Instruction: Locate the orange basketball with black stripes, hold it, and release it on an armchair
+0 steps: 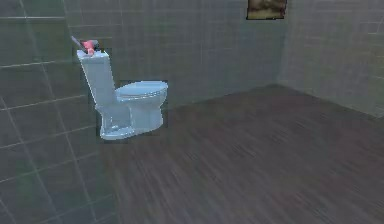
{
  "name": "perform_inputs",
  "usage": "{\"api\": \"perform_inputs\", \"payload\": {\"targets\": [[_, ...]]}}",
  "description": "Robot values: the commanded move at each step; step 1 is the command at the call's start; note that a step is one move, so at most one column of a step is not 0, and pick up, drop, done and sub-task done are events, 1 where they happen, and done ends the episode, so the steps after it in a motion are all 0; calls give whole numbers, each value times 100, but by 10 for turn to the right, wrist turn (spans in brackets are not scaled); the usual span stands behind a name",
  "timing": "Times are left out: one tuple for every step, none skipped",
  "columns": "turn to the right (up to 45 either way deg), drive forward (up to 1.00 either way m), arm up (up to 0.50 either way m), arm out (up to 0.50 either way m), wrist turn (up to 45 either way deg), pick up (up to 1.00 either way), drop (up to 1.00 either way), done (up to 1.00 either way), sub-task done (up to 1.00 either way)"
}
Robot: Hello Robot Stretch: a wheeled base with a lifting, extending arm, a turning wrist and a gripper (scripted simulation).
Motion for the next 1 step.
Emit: {"api": "perform_inputs", "payload": {"targets": [[450, 0, 0, 0, 0, 0, 0, 0, 0]]}}
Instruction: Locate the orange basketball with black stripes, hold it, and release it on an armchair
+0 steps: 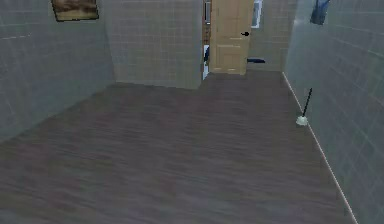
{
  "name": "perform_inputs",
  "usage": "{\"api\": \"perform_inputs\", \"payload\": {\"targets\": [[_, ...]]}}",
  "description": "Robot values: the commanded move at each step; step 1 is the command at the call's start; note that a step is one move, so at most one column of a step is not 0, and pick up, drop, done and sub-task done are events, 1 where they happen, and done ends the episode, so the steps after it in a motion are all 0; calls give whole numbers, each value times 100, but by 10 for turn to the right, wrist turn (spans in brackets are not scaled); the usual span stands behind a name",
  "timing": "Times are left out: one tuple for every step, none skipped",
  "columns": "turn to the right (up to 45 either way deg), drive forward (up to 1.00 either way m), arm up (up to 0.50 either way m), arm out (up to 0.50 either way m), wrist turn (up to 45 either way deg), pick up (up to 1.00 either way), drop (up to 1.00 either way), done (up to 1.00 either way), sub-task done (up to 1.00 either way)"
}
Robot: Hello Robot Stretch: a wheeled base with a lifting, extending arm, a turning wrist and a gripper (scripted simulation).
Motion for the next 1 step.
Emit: {"api": "perform_inputs", "payload": {"targets": [[60, 0, 0, 0, 0, 0, 0, 0, 0]]}}
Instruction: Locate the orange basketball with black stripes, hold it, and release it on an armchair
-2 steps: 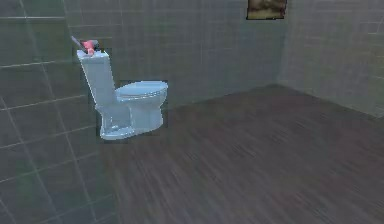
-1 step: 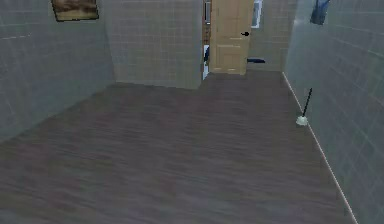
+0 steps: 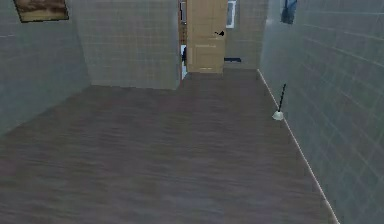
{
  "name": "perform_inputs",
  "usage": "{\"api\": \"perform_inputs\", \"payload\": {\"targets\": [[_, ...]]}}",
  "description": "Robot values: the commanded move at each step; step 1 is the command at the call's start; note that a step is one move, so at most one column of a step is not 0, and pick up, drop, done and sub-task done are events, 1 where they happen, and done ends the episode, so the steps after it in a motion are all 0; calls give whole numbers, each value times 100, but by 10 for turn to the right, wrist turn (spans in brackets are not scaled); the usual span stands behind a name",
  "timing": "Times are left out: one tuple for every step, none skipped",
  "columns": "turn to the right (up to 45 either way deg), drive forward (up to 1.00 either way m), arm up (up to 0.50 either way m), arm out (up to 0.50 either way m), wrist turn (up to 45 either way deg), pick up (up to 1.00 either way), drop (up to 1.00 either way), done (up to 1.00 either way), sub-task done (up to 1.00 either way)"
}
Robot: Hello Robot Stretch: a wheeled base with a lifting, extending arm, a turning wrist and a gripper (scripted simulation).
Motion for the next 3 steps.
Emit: {"api": "perform_inputs", "payload": {"targets": [[0, 100, 0, 0, 0, 0, 0, 0, 0], [0, 100, 0, 0, 0, 0, 0, 0, 0], [0, 100, 0, 0, 0, 0, 0, 0, 0]]}}
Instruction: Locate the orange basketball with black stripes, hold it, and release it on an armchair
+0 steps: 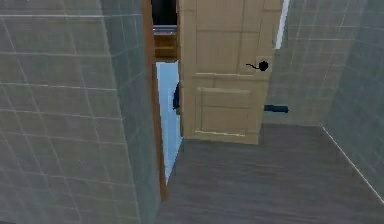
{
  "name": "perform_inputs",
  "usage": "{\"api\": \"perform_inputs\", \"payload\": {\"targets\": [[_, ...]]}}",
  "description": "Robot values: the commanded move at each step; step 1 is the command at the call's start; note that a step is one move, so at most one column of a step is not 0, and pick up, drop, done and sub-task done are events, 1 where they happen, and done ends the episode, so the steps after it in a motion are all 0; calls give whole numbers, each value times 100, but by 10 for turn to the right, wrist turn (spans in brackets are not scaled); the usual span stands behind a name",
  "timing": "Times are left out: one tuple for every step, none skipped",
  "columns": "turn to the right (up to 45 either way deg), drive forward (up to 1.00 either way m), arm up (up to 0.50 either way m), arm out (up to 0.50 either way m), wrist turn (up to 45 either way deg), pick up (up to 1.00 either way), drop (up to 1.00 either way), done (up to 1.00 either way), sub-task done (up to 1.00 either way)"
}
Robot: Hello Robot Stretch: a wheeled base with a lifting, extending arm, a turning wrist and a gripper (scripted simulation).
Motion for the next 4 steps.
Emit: {"api": "perform_inputs", "payload": {"targets": [[30, 0, 0, 0, 0, 0, 0, 0, 0], [0, 100, 0, 0, 0, 0, 0, 0, 0], [0, 50, 0, 0, 0, 0, 0, 0, 0], [-450, 0, 0, 0, 0, 0, 0, 0, 0]]}}
